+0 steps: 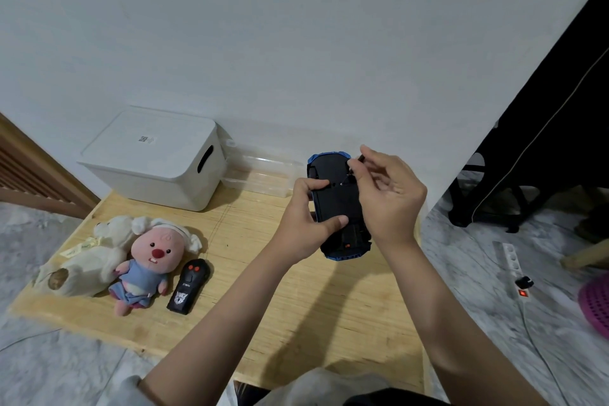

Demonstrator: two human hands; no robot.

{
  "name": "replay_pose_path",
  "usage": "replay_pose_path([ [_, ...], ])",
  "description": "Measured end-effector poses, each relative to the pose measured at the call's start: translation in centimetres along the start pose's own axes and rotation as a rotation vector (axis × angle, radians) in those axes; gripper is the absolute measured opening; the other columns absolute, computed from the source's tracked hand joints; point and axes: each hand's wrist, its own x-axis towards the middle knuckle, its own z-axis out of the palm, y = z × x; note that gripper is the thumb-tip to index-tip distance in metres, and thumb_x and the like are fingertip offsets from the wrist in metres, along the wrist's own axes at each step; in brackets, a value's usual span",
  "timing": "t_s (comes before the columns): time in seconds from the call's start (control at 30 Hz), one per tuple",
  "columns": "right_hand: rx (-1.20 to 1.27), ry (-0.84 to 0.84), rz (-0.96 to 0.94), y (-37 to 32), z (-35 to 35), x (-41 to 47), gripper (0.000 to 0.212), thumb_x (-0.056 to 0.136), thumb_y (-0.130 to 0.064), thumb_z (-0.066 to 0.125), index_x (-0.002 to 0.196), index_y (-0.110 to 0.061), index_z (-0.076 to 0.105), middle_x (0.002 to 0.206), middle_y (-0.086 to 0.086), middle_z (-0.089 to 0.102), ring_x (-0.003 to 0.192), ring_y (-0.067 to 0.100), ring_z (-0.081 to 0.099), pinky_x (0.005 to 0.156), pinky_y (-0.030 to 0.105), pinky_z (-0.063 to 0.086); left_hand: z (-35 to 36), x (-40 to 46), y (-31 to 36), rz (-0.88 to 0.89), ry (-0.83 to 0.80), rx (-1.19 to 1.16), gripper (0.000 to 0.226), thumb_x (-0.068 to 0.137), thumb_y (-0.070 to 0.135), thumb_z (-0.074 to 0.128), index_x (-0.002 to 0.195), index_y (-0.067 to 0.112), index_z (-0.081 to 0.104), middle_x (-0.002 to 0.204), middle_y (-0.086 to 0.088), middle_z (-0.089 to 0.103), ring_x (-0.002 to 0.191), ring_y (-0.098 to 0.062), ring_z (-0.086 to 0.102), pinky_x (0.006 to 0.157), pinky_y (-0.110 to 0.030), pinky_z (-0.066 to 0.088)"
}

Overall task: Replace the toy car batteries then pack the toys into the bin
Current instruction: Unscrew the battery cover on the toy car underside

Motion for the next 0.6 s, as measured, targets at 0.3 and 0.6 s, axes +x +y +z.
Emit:
replay_pose_path([
  [0.3,0.050,-0.036,0.089,-0.9,0.0,-0.5,0.019,0.076,0.000,0.075,0.089,-0.011,0.065,0.084,0.003,0.068,0.077,0.022,0.069,0.070,0.031,0.058,-0.1,-0.1,0.0,0.013,-0.004,-0.053,0.046,0.086,-0.007,0.060,0.116,0.017,0.035,0.107,0.005,0.049,0.081,-0.001,0.061,0.065,-0.018,0.055],
  [0.6,0.102,-0.135,0.214,-1.6,-0.5,0.2,0.030,0.079,0.002,0.071,0.096,-0.021,0.062,0.084,0.009,0.072,0.081,0.016,0.072,0.076,0.026,0.057,-0.7,-0.3,-0.1,0.017,0.029,-0.065,0.046,0.086,-0.008,0.060,0.115,0.017,0.035,0.116,-0.001,0.045,0.090,-0.004,0.058,0.068,-0.020,0.056],
])
